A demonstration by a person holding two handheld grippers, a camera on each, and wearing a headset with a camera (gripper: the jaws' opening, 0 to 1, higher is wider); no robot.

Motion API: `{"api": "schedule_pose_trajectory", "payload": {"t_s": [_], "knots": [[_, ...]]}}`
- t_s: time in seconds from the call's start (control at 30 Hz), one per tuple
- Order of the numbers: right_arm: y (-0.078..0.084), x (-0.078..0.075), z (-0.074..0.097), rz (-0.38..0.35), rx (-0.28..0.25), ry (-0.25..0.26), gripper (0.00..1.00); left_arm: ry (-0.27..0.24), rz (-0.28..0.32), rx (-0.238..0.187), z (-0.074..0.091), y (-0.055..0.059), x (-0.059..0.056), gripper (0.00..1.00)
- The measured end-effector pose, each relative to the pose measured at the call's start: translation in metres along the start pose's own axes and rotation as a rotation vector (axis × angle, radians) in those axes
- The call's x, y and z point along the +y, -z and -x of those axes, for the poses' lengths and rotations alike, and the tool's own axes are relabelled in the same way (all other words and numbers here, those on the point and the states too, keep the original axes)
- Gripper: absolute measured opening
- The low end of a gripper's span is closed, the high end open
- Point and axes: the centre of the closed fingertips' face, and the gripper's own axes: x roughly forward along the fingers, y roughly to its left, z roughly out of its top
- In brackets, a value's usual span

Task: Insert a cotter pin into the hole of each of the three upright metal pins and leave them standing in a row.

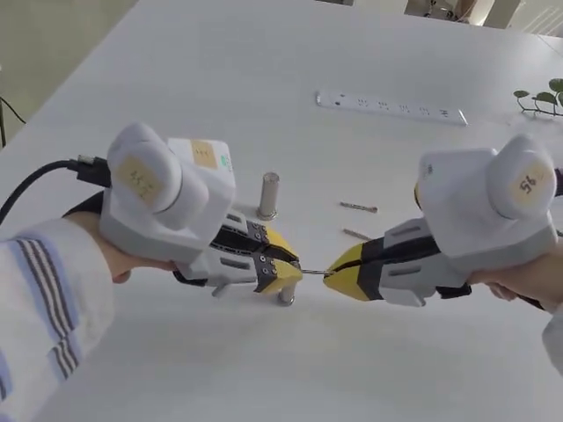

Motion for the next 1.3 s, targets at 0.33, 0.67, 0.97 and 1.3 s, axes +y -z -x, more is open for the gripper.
{"api": "schedule_pose_trajectory", "payload": {"t_s": [0.33, 0.67, 0.97, 1.3], "knots": [[0.001, -0.002, -0.004, -0.013, -0.011, 0.003, 0.00, -0.001, 0.036, -0.006, 0.000, 0.001, 0.000, 0.05], [-0.004, 0.001, -0.015, -0.004, -0.024, -0.008, 0.00, 0.002, 0.046, -0.007, -0.001, 0.000, -0.002, 0.05], [-0.009, 0.002, -0.021, 0.087, -0.003, -0.006, 0.00, 0.006, 0.035, -0.004, -0.004, -0.001, -0.002, 0.05], [-0.009, -0.001, -0.022, 0.144, 0.011, 0.019, 0.00, 0.001, 0.035, -0.003, -0.004, -0.001, -0.001, 0.05]]}}
